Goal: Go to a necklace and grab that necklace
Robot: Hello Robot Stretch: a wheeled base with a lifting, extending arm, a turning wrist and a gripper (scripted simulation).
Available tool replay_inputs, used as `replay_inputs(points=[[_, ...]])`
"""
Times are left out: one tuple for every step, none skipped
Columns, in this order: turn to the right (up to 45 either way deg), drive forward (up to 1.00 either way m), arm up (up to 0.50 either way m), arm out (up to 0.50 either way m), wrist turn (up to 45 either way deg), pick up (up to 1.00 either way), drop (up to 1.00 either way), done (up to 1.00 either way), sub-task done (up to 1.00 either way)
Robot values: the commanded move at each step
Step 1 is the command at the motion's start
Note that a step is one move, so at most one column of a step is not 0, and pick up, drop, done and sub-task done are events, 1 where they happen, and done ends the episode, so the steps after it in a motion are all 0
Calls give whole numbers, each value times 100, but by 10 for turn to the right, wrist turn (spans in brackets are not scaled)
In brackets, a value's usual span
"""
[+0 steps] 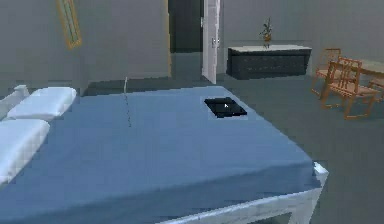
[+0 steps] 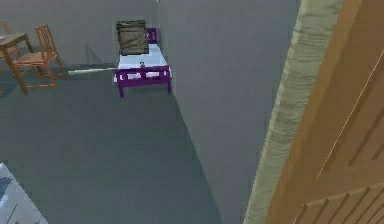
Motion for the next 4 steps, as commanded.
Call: replay_inputs(points=[[450,0,0,0,0,0,0,0,0],[150,0,0,0,0,0,0,0,0],[0,35,0,0,0,0,0,0,0],[60,0,0,0,0,0,0,0,0]])
